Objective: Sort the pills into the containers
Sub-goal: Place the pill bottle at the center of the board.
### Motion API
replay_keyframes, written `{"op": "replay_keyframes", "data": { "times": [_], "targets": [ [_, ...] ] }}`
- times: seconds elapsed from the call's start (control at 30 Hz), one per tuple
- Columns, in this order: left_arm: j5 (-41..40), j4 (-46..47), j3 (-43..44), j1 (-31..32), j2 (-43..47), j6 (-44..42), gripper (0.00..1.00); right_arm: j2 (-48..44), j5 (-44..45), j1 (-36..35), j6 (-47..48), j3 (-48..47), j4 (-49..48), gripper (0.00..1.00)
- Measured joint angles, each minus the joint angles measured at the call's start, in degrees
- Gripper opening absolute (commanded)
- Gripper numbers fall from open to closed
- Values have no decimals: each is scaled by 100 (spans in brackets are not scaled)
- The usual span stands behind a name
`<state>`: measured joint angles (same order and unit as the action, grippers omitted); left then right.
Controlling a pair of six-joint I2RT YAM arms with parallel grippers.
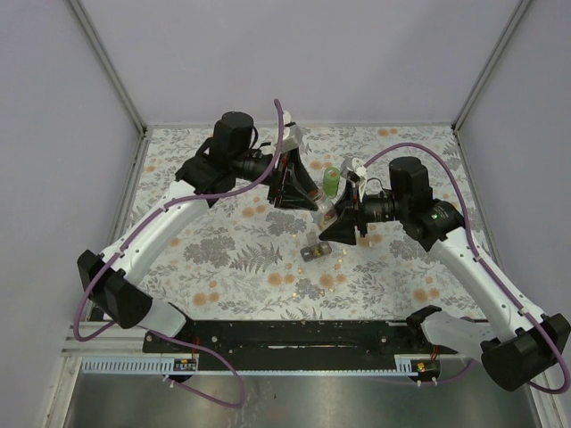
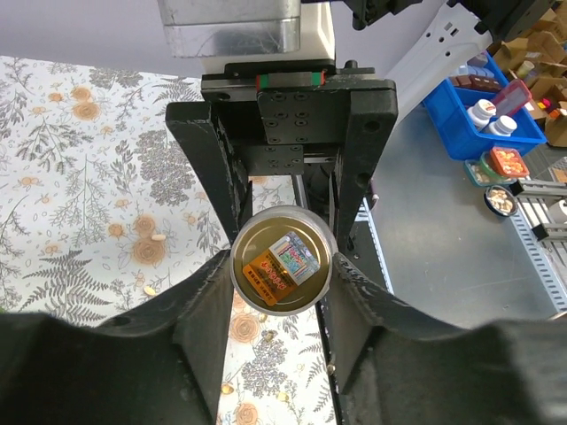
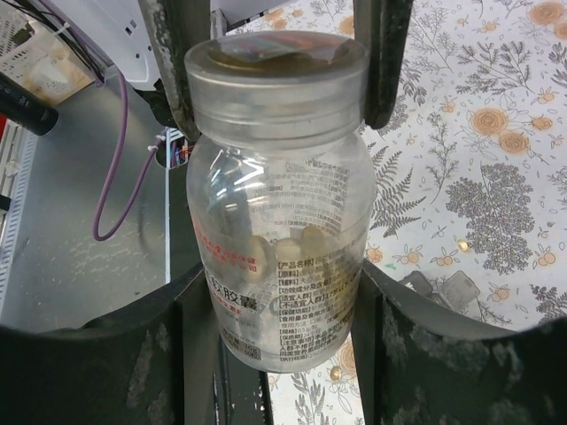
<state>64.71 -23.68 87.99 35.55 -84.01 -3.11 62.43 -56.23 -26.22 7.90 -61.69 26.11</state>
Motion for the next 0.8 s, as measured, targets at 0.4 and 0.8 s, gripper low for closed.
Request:
{"op": "replay_keyframes", "data": {
  "times": [0.4, 0.8],
  "targets": [
    [127, 496, -160, 0, -48, 479, 0, -109, 127, 4, 2, 70, 11, 21],
    [151, 544, -184, -20, -48, 564, 0, -136, 221, 4, 22, 85, -4, 75]
  ]
}}
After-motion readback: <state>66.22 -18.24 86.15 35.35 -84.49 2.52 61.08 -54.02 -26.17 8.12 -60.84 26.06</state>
